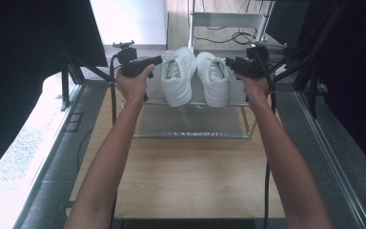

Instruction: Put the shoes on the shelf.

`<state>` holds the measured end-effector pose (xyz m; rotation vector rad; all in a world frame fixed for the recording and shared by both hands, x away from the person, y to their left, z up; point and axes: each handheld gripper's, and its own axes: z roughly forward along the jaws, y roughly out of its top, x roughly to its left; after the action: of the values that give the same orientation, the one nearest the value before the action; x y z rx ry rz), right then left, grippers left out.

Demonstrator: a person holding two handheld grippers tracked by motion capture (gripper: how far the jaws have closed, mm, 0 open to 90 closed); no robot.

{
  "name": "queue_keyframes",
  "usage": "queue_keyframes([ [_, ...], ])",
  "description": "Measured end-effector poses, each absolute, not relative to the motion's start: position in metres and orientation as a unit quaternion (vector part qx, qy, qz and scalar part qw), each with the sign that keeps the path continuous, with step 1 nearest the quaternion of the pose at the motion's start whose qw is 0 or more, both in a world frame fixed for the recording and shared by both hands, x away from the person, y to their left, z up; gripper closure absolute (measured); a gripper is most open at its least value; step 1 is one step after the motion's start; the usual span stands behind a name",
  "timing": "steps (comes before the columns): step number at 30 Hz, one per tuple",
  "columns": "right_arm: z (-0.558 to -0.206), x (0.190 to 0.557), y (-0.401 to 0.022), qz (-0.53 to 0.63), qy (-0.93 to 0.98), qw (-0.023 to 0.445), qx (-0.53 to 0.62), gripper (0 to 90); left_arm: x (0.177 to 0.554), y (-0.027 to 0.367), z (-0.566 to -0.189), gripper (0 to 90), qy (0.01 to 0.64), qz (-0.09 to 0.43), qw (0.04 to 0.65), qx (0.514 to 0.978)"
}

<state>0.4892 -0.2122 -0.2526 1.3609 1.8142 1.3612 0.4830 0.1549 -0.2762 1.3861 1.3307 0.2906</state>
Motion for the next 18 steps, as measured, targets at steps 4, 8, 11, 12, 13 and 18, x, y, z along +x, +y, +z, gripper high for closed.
queue_keyframes([
  [4, -0.255, 0.48, -0.225, 0.494, 0.667, 0.254, 0.497, 60.9, 0.475, 0.171, -0.29, 62.6, 0.58, 0.133, 0.545, 0.591],
  [8, -0.275, 0.478, -0.237, 0.471, 0.675, 0.248, 0.511, 65.6, 0.473, 0.173, -0.317, 66.3, 0.591, 0.123, 0.51, 0.613],
  [11, -0.292, 0.481, -0.234, 0.451, 0.687, 0.24, 0.518, 67.5, 0.474, 0.163, -0.33, 67.0, 0.589, 0.109, 0.499, 0.626],
  [12, -0.297, 0.482, -0.232, 0.443, 0.69, 0.24, 0.52, 68.1, 0.475, 0.161, -0.333, 67.4, 0.588, 0.106, 0.496, 0.63],
  [13, -0.3, 0.483, -0.231, 0.439, 0.692, 0.241, 0.521, 68.6, 0.476, 0.158, -0.335, 67.4, 0.587, 0.102, 0.493, 0.634],
  [18, -0.313, 0.486, -0.221, 0.433, 0.697, 0.238, 0.52, 79.9, 0.479, 0.139, -0.336, 70.4, 0.572, 0.099, 0.495, 0.647],
])
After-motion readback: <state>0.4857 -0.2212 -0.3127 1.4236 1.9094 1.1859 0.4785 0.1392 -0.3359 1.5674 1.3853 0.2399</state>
